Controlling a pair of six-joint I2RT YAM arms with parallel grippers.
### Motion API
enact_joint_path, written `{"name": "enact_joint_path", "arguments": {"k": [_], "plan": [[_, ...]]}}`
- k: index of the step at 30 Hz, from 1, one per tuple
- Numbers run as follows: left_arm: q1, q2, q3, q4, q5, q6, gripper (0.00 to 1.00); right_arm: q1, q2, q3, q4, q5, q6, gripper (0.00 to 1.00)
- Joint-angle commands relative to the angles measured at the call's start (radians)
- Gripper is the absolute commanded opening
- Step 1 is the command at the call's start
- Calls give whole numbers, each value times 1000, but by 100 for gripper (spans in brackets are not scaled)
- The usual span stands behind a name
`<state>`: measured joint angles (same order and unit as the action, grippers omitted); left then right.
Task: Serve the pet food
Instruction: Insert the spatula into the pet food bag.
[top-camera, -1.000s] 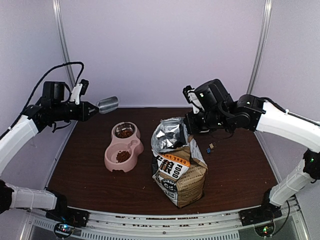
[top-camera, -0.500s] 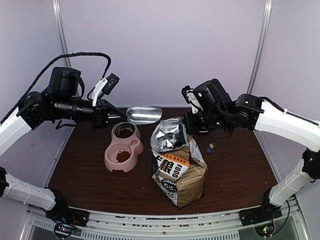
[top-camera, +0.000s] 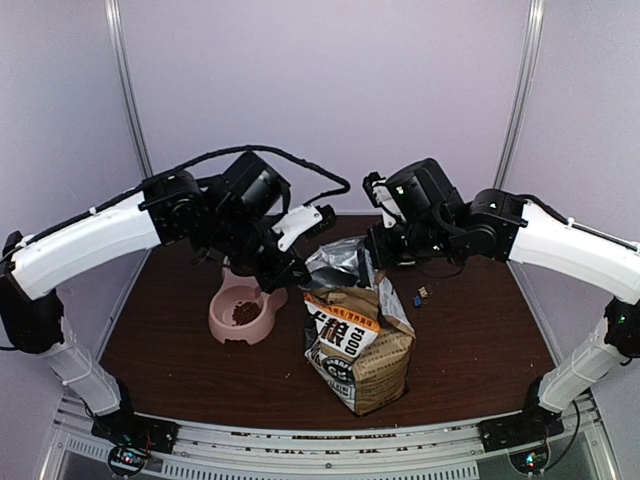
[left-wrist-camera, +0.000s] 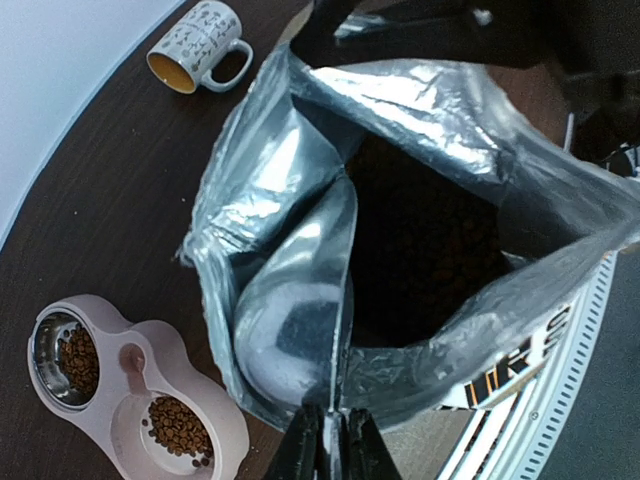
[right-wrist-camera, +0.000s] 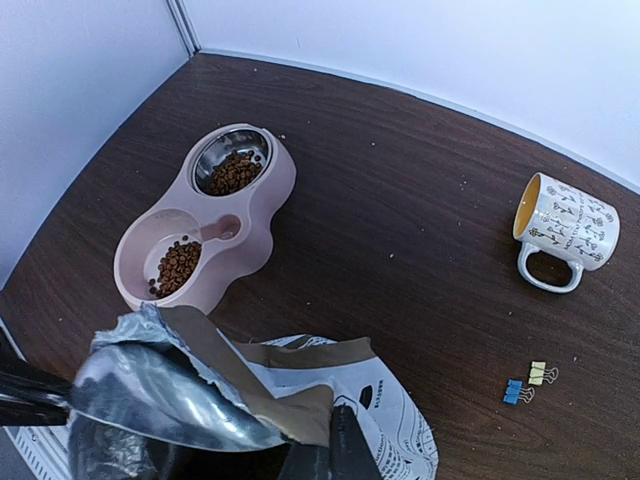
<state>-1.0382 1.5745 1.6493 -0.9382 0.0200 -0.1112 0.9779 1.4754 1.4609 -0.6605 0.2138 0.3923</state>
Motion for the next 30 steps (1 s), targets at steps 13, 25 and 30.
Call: {"name": "enact_joint_path", "arguments": {"k": [13, 25, 30], "plan": [[-37, 162, -75, 78, 224, 19, 0, 2, -13, -19, 50, 31, 10, 0], [-56, 182, -49, 58, -390, 11, 0, 0, -1, -14, 43, 33, 7, 0], [-56, 246, -103, 38, -200, 6, 0, -2, 13, -9, 45, 27, 8, 0]]}}
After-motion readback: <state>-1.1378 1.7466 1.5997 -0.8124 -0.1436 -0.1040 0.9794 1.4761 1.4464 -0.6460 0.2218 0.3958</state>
